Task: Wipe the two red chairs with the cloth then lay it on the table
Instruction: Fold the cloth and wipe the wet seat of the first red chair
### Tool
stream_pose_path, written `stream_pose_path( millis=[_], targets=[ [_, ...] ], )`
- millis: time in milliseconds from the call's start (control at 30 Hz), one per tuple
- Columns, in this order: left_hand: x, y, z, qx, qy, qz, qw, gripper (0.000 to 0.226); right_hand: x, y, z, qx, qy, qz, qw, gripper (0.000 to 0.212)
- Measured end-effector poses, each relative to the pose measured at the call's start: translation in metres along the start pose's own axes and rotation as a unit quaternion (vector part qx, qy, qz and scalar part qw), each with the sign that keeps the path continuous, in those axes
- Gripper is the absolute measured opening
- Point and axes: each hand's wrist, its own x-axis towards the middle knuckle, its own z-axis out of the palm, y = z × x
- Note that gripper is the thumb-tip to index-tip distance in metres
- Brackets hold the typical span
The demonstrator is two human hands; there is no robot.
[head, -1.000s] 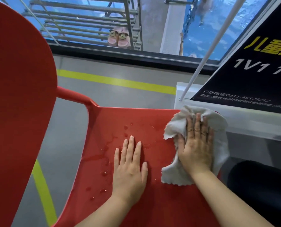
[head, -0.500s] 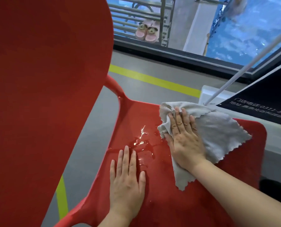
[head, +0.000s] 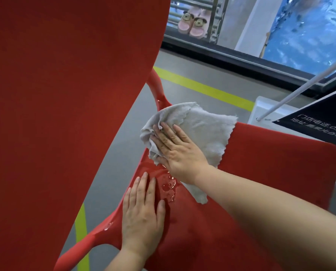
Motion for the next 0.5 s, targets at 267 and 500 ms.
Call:
stream_pose_path(
  millis=[267,500],
  targets=[
    [-0.015,0.012,0.000,-0.010,-0.027,0.033,0.999,0.055,-0.060,-0.007,-0.001,0.017,0.026,0.100,0.995,0.058],
    [-0.022,0.065,0.012,-0.005,-0.035,0.106,0.994,0.051,-0.143,0.041,0.001,0.052,0.064,0.212,0.974,0.060]
  ],
)
